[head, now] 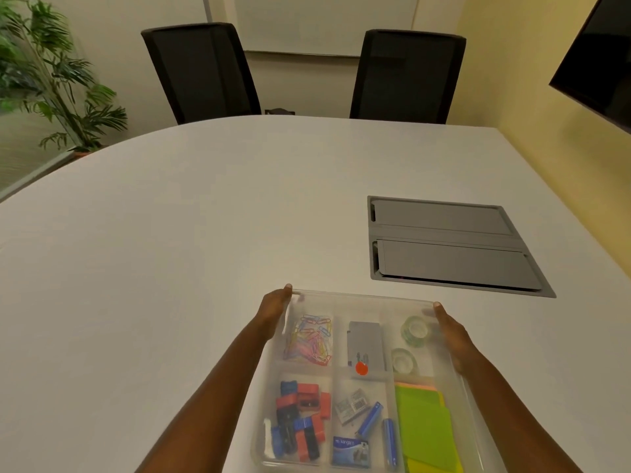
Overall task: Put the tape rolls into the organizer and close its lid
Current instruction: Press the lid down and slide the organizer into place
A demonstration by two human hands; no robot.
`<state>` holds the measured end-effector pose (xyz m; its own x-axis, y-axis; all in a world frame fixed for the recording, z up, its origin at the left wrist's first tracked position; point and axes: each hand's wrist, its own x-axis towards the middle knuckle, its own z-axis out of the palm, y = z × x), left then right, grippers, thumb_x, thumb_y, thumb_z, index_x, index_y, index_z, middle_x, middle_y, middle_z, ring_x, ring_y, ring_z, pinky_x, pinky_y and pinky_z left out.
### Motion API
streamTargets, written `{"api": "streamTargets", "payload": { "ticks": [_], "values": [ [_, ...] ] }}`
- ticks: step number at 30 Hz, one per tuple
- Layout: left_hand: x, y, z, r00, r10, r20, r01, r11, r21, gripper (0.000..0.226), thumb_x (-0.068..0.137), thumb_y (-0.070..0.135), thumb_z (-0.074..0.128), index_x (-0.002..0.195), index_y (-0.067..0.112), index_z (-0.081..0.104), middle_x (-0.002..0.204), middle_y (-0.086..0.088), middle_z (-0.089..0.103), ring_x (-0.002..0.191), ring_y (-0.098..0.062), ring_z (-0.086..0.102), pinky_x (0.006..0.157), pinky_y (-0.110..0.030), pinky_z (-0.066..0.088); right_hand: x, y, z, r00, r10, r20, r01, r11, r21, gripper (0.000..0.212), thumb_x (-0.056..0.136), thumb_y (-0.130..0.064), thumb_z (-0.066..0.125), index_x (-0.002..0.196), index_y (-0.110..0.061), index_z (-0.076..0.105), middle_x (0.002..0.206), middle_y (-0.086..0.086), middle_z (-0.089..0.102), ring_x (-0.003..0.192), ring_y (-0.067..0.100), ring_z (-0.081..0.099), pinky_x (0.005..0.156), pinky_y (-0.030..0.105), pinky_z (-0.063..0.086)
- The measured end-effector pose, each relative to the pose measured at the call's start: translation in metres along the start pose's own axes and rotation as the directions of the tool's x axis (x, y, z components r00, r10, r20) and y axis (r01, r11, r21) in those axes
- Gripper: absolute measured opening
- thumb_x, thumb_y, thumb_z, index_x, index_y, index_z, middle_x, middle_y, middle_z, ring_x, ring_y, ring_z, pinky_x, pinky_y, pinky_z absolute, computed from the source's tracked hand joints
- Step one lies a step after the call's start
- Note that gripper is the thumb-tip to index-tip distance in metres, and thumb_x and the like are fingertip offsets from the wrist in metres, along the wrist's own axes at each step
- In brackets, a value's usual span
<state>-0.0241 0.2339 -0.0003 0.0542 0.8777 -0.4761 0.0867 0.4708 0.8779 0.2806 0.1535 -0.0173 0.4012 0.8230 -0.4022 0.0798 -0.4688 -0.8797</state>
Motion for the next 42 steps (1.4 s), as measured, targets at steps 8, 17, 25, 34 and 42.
{"api": "streamTargets", "payload": {
  "ticks": [8, 17, 25, 34, 42],
  "values": [
    [0.011, -0.008, 0.002, 0.998, 0.048, -0.046, -0.046, 0.998, 0.037, 0.023, 0.096, 0.023, 0.039, 0.081, 0.007, 0.045, 0.088, -0.012, 0.042, 0.084, -0.022, 0.037, 0.072, -0.032, 0.032, 0.004, 0.004, 0.003, 0.999, -0.006, -0.051, 0.004, 1.0, -0.025, 0.048, 0.099, -0.036, 0.03, 0.117, -0.003, 0.06, 0.132, 0.022, 0.053, 0.12, 0.038, 0.049, 0.106, 0.048, 0.037],
    [-0.01, -0.015, 0.014, 0.94, 0.285, -0.188, -0.164, 0.86, 0.483, 0.031, 0.097, 0.019, 0.035, 0.118, -0.002, 0.043, 0.115, -0.028, 0.06, 0.106, -0.042, 0.056, 0.085, -0.04, 0.043, -0.025, -0.004, 0.017, 0.931, -0.208, -0.299, 0.068, 0.906, -0.418, 0.036, 0.1, -0.021, 0.036, 0.124, 0.002, 0.049, 0.123, 0.029, 0.059, 0.113, 0.043, 0.054, 0.093, 0.045, 0.045],
    [-0.077, -0.063, 0.002, 0.946, 0.32, -0.053, -0.234, 0.787, 0.57, 0.052, 0.096, 0.029, 0.034, 0.142, 0.01, 0.018, 0.147, -0.012, 0.036, 0.131, -0.031, 0.041, 0.105, -0.043, 0.039, -0.1, 0.032, 0.013, 0.934, -0.299, -0.193, 0.132, 0.795, -0.592, 0.049, 0.098, -0.022, 0.042, 0.143, -0.009, 0.028, 0.137, 0.022, 0.047, 0.117, 0.039, 0.054, 0.09, 0.044, 0.05],
    [-0.15, -0.118, -0.017, 0.963, 0.263, -0.053, -0.241, 0.935, 0.259, 0.029, 0.097, 0.022, 0.031, 0.121, 0.011, 0.043, 0.106, -0.002, 0.058, 0.088, -0.02, 0.062, 0.073, -0.019, 0.05, -0.164, 0.081, 0.002, 0.935, -0.129, -0.331, 0.022, 0.951, -0.307, 0.035, 0.099, -0.02, 0.04, 0.125, 0.0, 0.052, 0.124, 0.024, 0.061, 0.114, 0.04, 0.055, 0.097, 0.041, 0.041],
    [-0.155, -0.107, -0.013, 0.959, 0.241, -0.148, -0.214, 0.961, 0.176, 0.029, 0.097, 0.012, 0.033, 0.118, -0.001, 0.049, 0.113, -0.021, 0.061, 0.09, -0.028, 0.058, 0.083, -0.039, 0.05, -0.165, 0.077, 0.006, 0.903, -0.018, -0.43, 0.002, 0.999, -0.037, 0.032, 0.097, -0.009, 0.041, 0.121, 0.007, 0.055, 0.126, 0.025, 0.059, 0.117, 0.037, 0.052, 0.099, 0.041, 0.04]
  ]
}}
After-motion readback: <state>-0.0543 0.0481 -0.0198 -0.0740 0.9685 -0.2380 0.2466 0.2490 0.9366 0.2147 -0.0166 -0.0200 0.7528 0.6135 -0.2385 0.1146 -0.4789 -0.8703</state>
